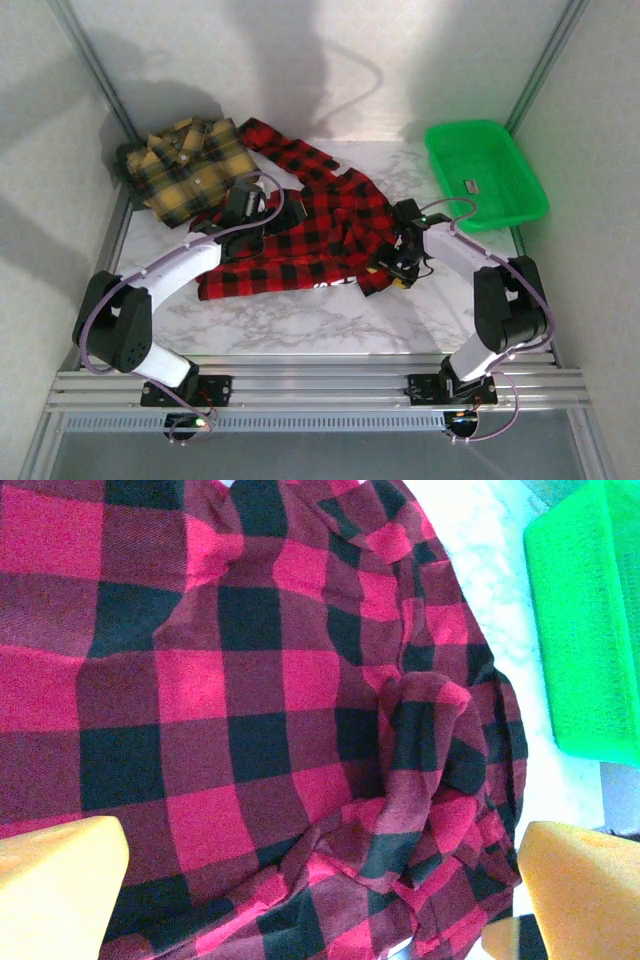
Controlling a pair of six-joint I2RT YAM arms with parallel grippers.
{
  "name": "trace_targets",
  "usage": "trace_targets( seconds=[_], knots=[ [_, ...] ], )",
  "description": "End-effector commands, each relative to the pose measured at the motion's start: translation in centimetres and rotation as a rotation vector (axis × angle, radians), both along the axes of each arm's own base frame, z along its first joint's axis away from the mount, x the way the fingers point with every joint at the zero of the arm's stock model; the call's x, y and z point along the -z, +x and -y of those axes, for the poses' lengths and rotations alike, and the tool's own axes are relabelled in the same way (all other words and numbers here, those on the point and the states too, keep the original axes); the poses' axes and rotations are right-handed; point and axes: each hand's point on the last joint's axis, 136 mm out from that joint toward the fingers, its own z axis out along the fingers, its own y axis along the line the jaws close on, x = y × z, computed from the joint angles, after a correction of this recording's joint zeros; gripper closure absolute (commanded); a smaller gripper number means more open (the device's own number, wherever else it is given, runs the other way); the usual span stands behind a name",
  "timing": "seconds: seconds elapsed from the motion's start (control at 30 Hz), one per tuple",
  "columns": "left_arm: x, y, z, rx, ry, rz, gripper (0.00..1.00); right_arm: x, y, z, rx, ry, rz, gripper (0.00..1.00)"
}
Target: Fold and stack the long sleeve shirts
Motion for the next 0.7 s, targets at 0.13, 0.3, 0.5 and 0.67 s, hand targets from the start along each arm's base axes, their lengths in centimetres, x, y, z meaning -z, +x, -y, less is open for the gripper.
trace_targets(
  seconds=[0.13,0.3,0.5,0.67],
  knots=[
    [-2.9,0.4,0.6,0.034,0.006,0.078,0.00,2.4,-0.7,0.1,0.066,0.008,-0.064,0.37],
    [-3.3,0.7,0.4,0.027,0.012,0.090,0.00,3.3,-0.9,0.3,0.065,-0.005,-0.098,0.38],
    [-4.6,1.4,0.2,0.011,0.029,0.119,0.00,3.2,0.9,0.0,0.100,0.003,-0.048,0.74],
    [-5.4,2.0,0.0,0.009,0.054,0.134,0.00,-3.1,3.2,-1.3,0.070,0.073,0.071,0.86]
  ],
)
